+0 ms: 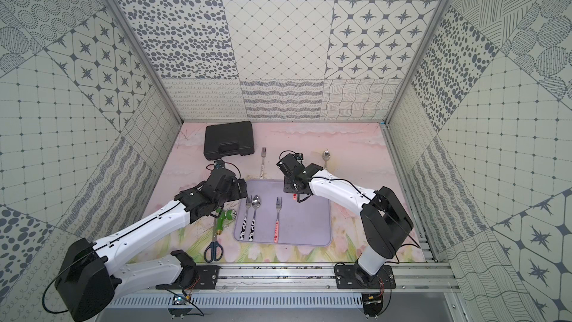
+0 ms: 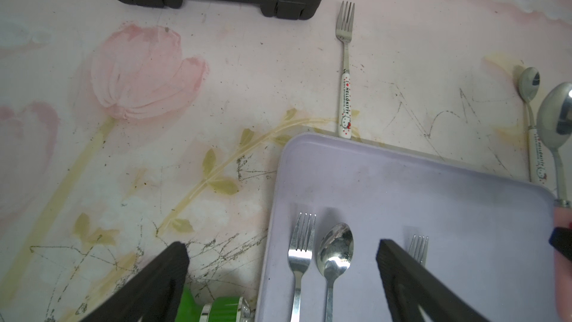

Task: Set the spoon and fork side by side
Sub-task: Pick up the spoon from the center of the board, then place the spoon on the tray.

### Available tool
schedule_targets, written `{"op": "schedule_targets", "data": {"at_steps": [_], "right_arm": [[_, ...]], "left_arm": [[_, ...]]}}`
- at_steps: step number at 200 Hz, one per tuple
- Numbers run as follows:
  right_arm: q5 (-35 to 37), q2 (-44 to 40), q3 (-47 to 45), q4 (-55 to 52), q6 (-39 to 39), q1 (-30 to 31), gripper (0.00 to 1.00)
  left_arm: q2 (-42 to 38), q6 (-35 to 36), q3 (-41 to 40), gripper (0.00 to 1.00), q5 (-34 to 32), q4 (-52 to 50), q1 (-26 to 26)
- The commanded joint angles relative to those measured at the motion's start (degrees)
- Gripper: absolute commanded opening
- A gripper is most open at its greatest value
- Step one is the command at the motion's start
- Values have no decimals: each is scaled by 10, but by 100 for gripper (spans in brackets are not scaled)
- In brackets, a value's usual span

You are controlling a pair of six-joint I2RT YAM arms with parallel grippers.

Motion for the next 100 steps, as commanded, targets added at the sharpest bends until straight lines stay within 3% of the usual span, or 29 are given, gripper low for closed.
{"op": "schedule_targets", "data": {"at_steps": [1,100], "right_arm": [[20,-29,-33,22,51,29,3],[28,-43,-136,40,173,144,3]], "left_arm": [[-6,3,-4,100,-14,-4,3],[-9,3,-8,100,-24,-6,3]]}}
